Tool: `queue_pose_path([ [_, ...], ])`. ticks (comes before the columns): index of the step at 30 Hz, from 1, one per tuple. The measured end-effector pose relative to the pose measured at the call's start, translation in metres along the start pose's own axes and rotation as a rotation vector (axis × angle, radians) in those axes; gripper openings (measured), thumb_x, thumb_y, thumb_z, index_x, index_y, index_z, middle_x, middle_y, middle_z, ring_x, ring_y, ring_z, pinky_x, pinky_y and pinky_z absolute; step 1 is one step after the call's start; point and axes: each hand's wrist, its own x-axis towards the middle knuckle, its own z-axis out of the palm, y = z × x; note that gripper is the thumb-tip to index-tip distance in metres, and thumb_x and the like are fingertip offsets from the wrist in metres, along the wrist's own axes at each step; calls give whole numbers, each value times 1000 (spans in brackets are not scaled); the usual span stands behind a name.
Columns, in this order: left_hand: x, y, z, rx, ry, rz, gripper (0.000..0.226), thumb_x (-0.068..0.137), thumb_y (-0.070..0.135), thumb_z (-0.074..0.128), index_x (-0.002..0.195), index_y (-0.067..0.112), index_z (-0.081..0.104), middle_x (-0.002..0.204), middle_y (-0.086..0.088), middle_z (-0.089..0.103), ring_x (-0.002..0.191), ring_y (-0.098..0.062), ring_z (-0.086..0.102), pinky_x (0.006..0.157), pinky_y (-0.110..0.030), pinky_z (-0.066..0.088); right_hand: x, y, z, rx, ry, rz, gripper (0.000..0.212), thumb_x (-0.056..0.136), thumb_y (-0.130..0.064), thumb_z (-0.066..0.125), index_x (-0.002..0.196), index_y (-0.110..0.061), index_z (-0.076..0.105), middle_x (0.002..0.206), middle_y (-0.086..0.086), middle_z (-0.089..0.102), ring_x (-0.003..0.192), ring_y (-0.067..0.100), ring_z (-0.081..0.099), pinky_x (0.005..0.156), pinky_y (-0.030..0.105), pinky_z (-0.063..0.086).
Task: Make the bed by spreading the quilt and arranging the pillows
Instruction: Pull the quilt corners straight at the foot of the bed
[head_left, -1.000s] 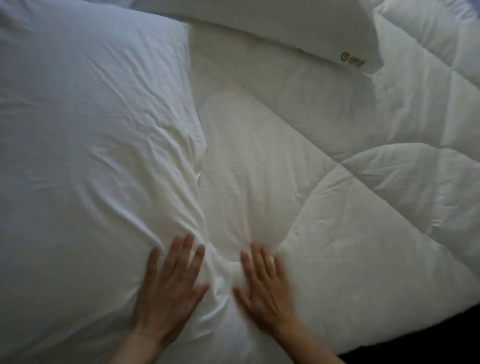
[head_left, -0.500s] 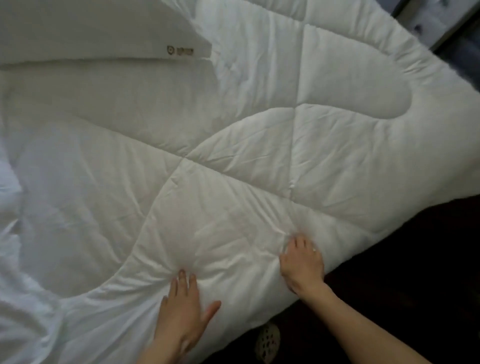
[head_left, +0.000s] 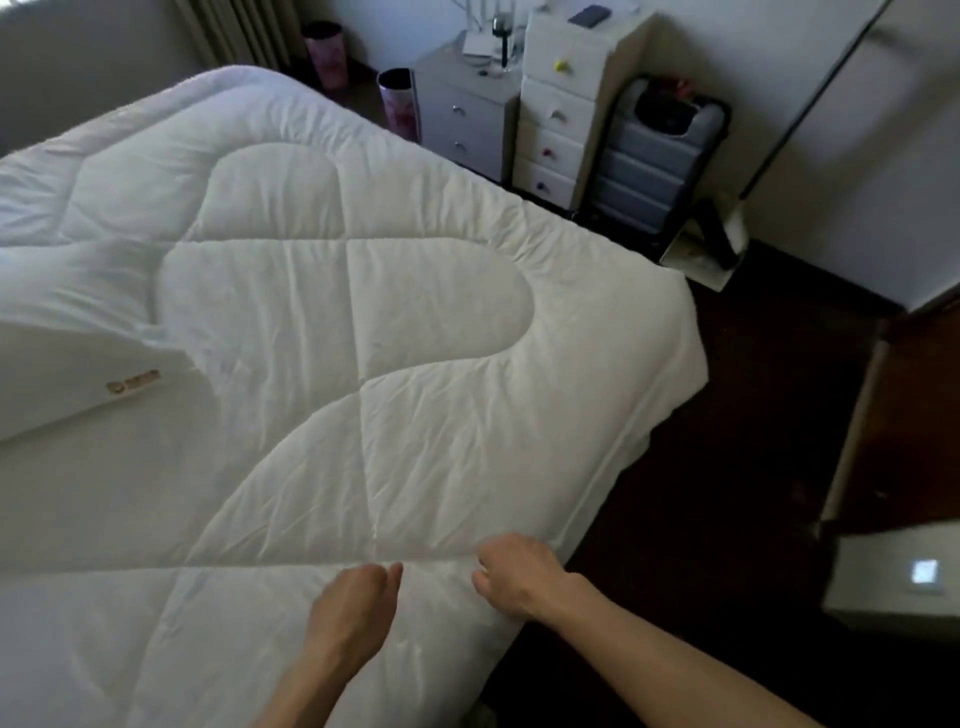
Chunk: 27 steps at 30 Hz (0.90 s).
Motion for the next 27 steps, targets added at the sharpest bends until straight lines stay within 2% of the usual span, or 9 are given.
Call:
queue_pose_path([
  [2, 7, 34, -15, -27, -18, 22, 49, 101, 49, 35, 68, 16, 48, 94, -7, 69, 99, -29, 65, 76, -34, 46, -6, 15, -26, 32, -9, 18, 39, 98, -31, 44, 119, -5, 63, 129, 23, 62, 118, 40, 59, 96, 41, 48],
  [6, 42, 116, -53, -40, 14, 40, 41, 99, 53, 34, 82, 22, 53, 113, -5, 68, 107, -23, 63, 86, -31, 48, 2, 55, -99, 57, -12, 23, 40, 96, -31, 46, 120, -4, 64, 130, 23, 62, 119, 40, 59, 98, 42, 49],
  [8, 70, 162, -74, -9, 21, 88, 38, 100, 51, 35, 81, 22, 51, 117, -5, 67, 110, -21, 62, 87, -30, 46, 14, 82, -140, 78, 19, 27, 40, 97, -32, 45, 120, -5, 63, 130, 23, 61, 119, 40, 59, 98, 42, 48],
  [15, 146, 314, -133, 130, 5, 195, 37, 102, 44, 34, 80, 18, 49, 108, -9, 68, 101, -27, 64, 79, -34, 45, 34, 188, -257, 128, 79, 71, 40, 99, -32, 43, 120, -4, 62, 131, 22, 60, 118, 39, 59, 98, 41, 47],
  [20, 205, 431, -163, 168, -16, 251, 40, 100, 40, 37, 73, 13, 46, 103, -16, 69, 95, -34, 66, 73, -36, 45, 50, 288, -335, 186, 109, 129, 39, 99, -30, 43, 117, -3, 64, 129, 22, 62, 115, 38, 60, 95, 39, 47],
  [23, 244, 506, -168, 169, -20, 238, 38, 101, 37, 36, 75, 12, 48, 102, -17, 68, 95, -35, 65, 69, -33, 41, 69, 364, -379, 187, 129, 121, 33, 98, -29, 44, 107, -6, 66, 123, 20, 65, 107, 37, 61, 87, 38, 47],
  [25, 265, 553, -168, 174, -15, 216, 41, 100, 40, 37, 76, 11, 51, 99, -15, 69, 91, -33, 66, 70, -34, 43, 81, 416, -410, 162, 130, 99, 23, 97, -28, 45, 91, -14, 62, 115, 18, 68, 93, 33, 60, 76, 37, 42],
  [27, 278, 590, -168, 166, -24, 200, 44, 99, 43, 39, 80, 9, 58, 97, -11, 70, 89, -30, 67, 73, -35, 49, 88, 459, -440, 148, 133, 97, 21, 98, -30, 45, 85, -18, 56, 109, 15, 69, 89, 32, 59, 72, 35, 38],
])
